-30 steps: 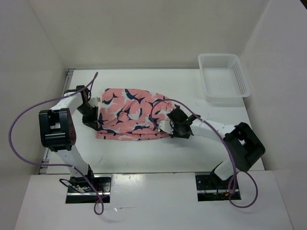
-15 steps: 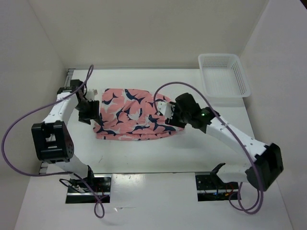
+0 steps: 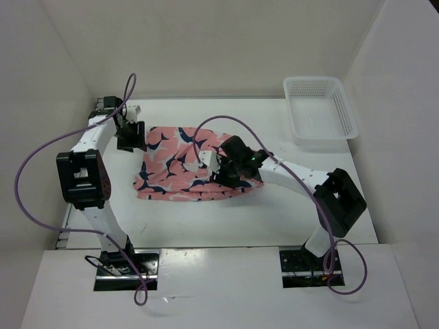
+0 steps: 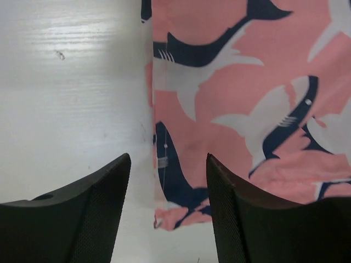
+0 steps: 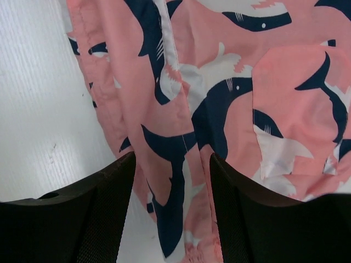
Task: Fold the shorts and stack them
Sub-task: Fold the shorts
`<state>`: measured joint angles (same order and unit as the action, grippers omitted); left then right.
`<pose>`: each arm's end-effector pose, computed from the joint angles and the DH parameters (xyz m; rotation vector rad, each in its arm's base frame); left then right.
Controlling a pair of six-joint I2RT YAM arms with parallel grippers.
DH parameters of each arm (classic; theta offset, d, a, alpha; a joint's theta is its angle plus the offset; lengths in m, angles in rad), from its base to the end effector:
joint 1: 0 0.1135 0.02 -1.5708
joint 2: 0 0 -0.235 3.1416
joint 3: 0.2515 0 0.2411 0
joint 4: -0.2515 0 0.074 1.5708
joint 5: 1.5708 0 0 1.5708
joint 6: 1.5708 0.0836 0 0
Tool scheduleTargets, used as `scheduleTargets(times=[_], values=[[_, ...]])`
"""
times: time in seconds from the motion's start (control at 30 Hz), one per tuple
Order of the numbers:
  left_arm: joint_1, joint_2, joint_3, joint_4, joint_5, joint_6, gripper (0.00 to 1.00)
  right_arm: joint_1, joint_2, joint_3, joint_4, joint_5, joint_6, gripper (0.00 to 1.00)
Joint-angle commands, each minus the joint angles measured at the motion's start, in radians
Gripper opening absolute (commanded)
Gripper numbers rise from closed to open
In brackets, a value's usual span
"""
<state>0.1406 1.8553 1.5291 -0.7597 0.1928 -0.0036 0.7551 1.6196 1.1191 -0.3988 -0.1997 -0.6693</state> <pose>0.3974 0.0401 0.1830 -0.1271 2.6356 -0.2098 0.2524 0.2603 0.1667 -1.6761 1.8095 0.2836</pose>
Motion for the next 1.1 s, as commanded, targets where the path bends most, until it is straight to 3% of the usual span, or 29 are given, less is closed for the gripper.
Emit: scheduleTargets(times=[0.0, 0.17, 0.27, 0.4, 0.47, 0.6, 0.63, 0.67, 0.77, 1.07], values=[[-0.012, 0.059, 0.077, 0.103, 0.006, 0.004, 0.66, 0.006, 0.022, 0.011, 0.124, -0.041, 0.042, 0.62], [-0.012, 0.182, 0.135, 0.112, 0.007, 0.004, 0.66, 0.015, 0.071, -0.047, 0.151, -0.024, 0.042, 0.62], [-0.021, 0.223, 0.147, 0.122, 0.016, 0.004, 0.66, 0.015, 0.071, -0.067, 0.141, -0.037, 0.043, 0.52], [-0.021, 0.258, 0.147, 0.145, 0.045, 0.004, 0.66, 0.026, 0.082, -0.090, 0.141, -0.001, 0.054, 0.46], [-0.021, 0.272, 0.147, 0.154, 0.045, 0.004, 0.62, 0.026, 0.091, -0.099, 0.141, 0.012, 0.054, 0.39], [-0.030, 0.317, 0.147, 0.163, 0.045, 0.004, 0.40, 0.026, 0.091, -0.122, 0.141, 0.025, 0.025, 0.10], [-0.030, 0.330, 0.147, 0.163, 0.060, 0.004, 0.28, 0.026, 0.091, -0.122, 0.141, 0.025, 0.025, 0.06], [-0.030, 0.344, 0.147, 0.163, 0.074, 0.004, 0.22, 0.026, 0.091, -0.122, 0.141, 0.025, 0.025, 0.02], [-0.030, 0.367, 0.157, 0.163, 0.111, 0.004, 0.08, 0.026, 0.077, -0.131, 0.098, 0.016, -0.031, 0.00], [-0.012, 0.390, 0.201, 0.163, -0.047, 0.004, 0.00, 0.026, -0.052, -0.189, -0.041, -0.076, -0.148, 0.00]])
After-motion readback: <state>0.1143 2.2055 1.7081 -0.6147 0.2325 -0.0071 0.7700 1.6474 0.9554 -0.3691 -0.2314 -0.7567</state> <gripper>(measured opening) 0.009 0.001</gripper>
